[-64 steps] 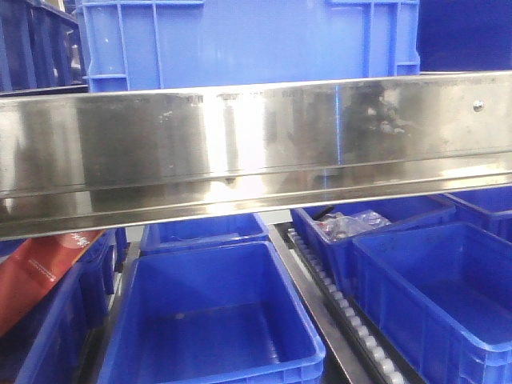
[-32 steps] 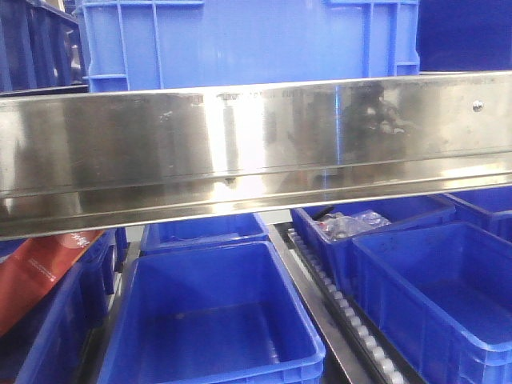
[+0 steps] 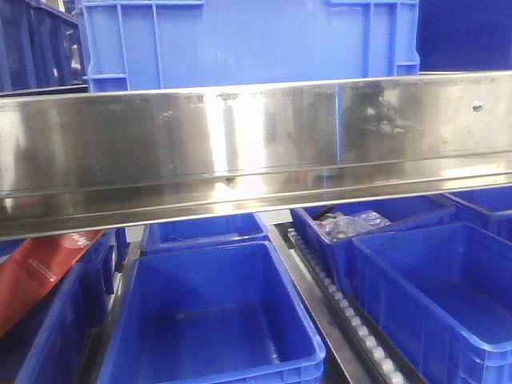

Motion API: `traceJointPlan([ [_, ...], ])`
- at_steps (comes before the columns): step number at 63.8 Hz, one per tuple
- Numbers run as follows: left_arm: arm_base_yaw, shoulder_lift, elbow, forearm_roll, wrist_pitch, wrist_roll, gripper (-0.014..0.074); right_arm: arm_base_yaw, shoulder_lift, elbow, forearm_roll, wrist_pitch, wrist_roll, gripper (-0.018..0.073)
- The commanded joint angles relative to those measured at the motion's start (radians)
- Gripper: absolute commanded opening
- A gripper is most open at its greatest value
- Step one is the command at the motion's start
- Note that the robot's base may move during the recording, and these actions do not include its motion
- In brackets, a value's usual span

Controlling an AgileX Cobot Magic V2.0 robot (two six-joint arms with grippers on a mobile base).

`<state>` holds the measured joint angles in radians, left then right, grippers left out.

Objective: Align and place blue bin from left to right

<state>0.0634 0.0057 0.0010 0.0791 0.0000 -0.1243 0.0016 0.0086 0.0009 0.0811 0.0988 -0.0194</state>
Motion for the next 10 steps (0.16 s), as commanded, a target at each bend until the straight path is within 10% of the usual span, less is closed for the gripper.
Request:
traceJointPlan([
  [1,0.002,-0.006,-0.001,-0.005,-0.022,0.002,-0.0006,-0.007,-0.009,-0.001,-0.006,-0.026,-0.009,-0.007],
  [10,0.002,-0.006,-0.001,-0.005,-0.022,0.002,-0.0006,-0.007,-0.009,-0.001,-0.006,-0.026,-0.009,-0.007],
])
